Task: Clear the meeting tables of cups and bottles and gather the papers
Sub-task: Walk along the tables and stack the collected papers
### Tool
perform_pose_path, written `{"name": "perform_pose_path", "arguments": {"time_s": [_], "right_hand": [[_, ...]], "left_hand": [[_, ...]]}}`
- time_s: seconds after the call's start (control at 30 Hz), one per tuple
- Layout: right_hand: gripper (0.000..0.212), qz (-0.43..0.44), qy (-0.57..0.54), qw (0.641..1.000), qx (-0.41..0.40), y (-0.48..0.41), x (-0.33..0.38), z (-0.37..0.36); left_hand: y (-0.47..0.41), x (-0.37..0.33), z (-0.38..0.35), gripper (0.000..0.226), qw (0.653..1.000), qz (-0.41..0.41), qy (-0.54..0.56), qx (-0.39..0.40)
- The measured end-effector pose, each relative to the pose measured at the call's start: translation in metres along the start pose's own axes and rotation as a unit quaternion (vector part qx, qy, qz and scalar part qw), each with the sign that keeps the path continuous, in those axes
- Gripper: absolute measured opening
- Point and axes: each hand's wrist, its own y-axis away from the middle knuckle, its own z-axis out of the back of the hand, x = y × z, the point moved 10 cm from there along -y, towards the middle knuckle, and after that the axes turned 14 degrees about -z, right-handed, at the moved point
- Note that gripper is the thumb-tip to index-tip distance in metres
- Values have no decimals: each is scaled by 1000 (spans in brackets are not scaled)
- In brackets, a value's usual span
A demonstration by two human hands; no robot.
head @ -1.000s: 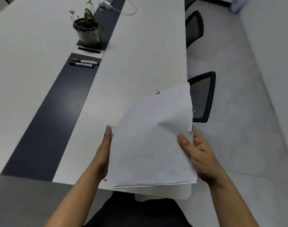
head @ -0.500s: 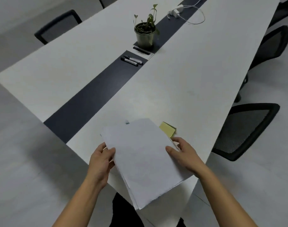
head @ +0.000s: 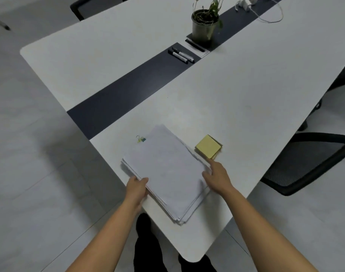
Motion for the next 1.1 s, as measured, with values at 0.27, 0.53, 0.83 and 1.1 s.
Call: {"name": "perform_pose_path", "arguments": {"time_s": [0.27, 0.53, 0.83, 1.1], "right_hand": [[68, -176, -229, 957, 3, 37, -74, -28], [22, -193, -338, 920, 41, 40, -70, -72], [63, -192, -378, 905, 29, 41, -58, -85], [79, -148, -256, 955, 29, 58, -47, -75]], "left_hand": [[-41, -50, 22, 79, 940, -152, -306, -5], [-102, -79, -3, 47, 852, -167, -468, 164], [-91, -76, -9, 53, 864, -187, -415, 217], [-78, -85, -1, 80, 764, -267, -561, 175]]}}
